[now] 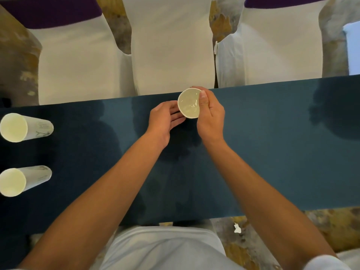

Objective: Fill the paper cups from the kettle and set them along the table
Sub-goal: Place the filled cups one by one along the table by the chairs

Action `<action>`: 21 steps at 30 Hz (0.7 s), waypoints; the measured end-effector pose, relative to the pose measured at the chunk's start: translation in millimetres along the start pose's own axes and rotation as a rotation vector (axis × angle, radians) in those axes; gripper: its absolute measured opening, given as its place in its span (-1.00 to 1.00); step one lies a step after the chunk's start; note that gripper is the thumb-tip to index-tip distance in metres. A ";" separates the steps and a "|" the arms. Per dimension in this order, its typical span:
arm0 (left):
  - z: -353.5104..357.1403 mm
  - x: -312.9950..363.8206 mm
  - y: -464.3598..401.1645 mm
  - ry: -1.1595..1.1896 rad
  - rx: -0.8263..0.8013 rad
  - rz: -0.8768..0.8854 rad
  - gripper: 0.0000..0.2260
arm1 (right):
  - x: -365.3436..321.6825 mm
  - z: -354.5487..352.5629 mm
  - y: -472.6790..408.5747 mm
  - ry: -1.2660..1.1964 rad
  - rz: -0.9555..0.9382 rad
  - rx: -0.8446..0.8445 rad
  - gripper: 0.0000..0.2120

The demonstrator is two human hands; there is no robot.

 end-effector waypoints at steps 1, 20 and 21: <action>-2.9 0.1 0.7 0.000 0.005 0.001 -0.76 | 2.7 0.2 -1.7 0.000 0.007 0.006 -0.69; -56.1 -13.0 36.3 0.034 -0.047 -0.009 -0.75 | -18.8 -27.2 -11.1 0.107 0.046 0.137 -0.62; -59.9 -11.4 39.7 0.043 -0.056 -0.001 -0.75 | -31.2 -34.6 -8.0 0.128 0.008 0.183 -0.63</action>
Point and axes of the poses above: each hand's wrist, its own y-axis away from the middle knuckle, its own z-axis out of the palm, x = y × z, the point moved 9 cm from there along -y, towards the middle knuckle, and after that the axes turned 1 degree about z, right-handed, at the moved point
